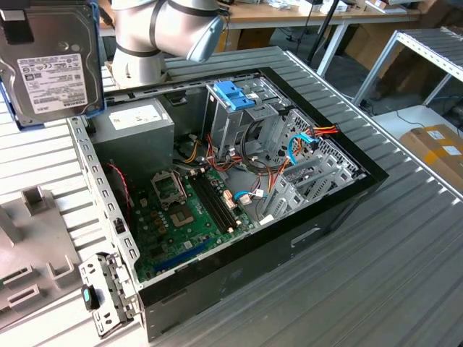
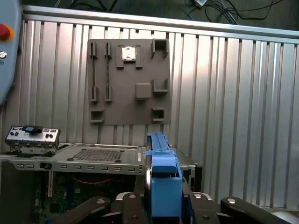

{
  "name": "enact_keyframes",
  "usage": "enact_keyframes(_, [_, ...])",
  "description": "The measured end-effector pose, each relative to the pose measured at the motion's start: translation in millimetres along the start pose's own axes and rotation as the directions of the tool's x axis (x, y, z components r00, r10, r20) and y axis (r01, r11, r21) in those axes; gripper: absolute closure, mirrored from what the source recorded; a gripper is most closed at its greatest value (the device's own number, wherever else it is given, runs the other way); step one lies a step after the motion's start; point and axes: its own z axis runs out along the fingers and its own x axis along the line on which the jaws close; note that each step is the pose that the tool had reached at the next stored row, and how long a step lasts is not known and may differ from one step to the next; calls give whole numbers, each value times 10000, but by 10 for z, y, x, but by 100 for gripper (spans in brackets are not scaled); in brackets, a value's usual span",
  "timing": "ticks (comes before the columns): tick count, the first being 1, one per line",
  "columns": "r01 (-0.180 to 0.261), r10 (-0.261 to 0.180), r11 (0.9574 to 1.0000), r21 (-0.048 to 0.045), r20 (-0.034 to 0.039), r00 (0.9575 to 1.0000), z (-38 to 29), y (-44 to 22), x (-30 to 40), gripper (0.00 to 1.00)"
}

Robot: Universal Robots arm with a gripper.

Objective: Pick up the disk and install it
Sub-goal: 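Pick up the disk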

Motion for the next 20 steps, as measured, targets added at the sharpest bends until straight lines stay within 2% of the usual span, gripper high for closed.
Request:
enact_keyframes(3, [0, 0, 10000, -1, -15, 10000, 6, -156, 26, 63])
enact_keyframes(12, [-4, 4, 10000, -2, -33, 10000, 16, -411, 82, 63])
enact_keyframes(14, [-6, 6, 10000, -2, -36, 10000, 20, -486, 102, 63])
enact_keyframes(20, [-13, 13, 10000, -2, -43, 10000, 29, -628, 153, 63])
